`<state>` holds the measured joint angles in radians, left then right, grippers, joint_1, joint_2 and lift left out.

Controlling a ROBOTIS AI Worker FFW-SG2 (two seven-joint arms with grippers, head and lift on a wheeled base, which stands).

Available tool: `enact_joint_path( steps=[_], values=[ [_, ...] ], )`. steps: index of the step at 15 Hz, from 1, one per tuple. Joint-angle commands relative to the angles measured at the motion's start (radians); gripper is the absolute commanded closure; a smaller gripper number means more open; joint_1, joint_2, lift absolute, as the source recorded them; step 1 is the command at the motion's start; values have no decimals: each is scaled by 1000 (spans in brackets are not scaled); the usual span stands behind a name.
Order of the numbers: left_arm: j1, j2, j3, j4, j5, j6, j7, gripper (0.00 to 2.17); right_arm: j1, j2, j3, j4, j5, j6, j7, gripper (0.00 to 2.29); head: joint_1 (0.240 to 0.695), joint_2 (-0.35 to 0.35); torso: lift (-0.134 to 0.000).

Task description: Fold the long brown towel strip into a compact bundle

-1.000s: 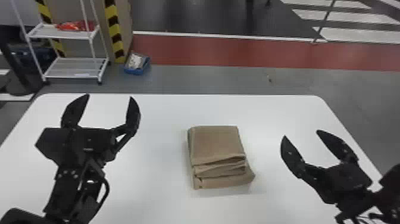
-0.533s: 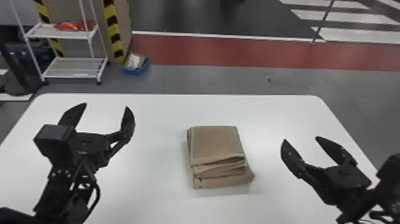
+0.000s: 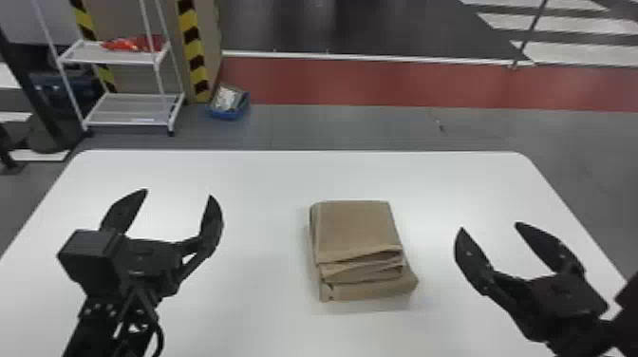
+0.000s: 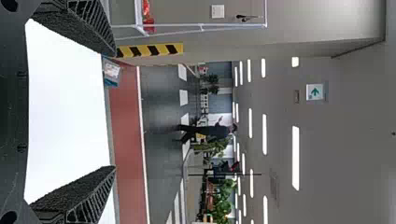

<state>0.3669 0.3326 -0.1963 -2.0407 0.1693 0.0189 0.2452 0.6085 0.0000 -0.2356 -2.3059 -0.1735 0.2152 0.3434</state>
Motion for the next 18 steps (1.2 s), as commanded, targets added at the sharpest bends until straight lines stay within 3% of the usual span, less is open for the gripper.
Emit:
enact_joint_path(
  steps=[1, 18],
  values=[
    [33, 2, 5, 4, 3, -56, -1, 16, 7, 1, -24, 14, -20, -81, 5, 56, 695, -71, -125],
    [63, 5, 38, -23, 21, -59, -21, 16, 34, 1, -50, -9, -27, -121, -18, 80, 695, -94, -125]
  ],
)
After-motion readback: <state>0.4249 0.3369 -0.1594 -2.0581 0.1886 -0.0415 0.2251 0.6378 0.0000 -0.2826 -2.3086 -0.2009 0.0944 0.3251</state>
